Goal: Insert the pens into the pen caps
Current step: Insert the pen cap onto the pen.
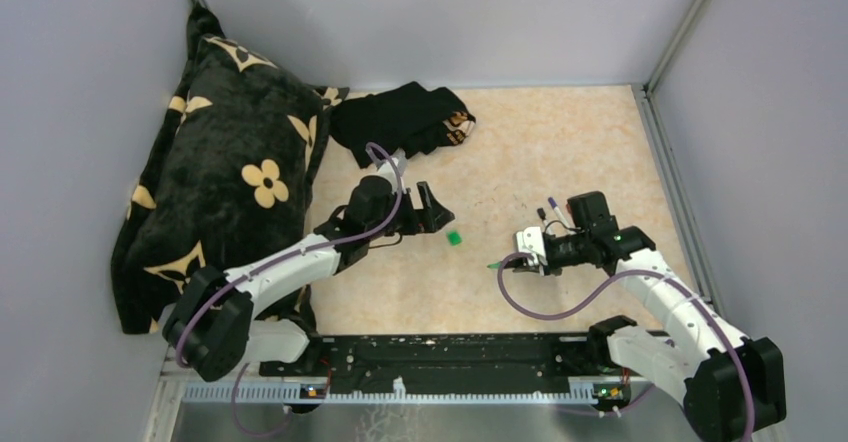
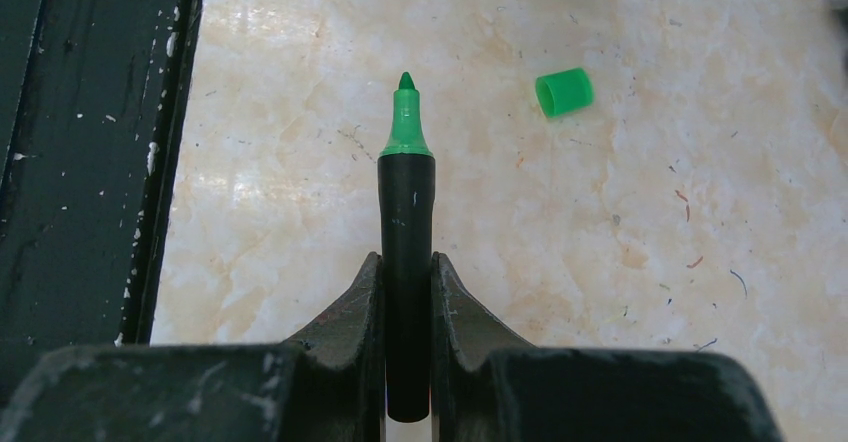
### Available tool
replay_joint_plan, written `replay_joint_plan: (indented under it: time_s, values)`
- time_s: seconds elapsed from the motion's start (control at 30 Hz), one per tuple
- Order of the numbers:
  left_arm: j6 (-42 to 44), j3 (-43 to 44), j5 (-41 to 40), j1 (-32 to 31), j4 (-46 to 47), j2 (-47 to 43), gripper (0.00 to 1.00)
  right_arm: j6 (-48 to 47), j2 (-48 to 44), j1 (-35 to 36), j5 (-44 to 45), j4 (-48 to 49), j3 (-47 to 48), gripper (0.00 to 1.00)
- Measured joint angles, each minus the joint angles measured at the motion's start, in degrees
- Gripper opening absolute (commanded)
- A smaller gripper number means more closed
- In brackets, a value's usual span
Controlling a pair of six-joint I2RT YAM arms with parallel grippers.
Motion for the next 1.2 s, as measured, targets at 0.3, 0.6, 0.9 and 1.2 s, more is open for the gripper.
replay_joint_plan:
  time_s: [0.3,0.6,0.9,1.2]
  values:
    - [-10.43,4.50,-4.76,-2.38,-8.48,6.97,0.87,0.02,-0.35,0.00,-0.24,0.00,0.00,0.00]
    - [-23.78,25.22,-21.14,-10.64,-33.24,24.00,0.56,0.79,-0.33,-0.13,-0.96,-0.02,0.00,0.00]
    - [-27.74,30.16,-23.50,-10.58,-43.91,31.82,0.59,0.83,-1.75,-0.13,-1.05,-0.17,0.00,0.00]
    - [-28.46,36.68,-23.93,-11.15,-47.82,36.09,0.60,0.81,-1.79,-0.15,-1.05,-0.22,0.00,0.00]
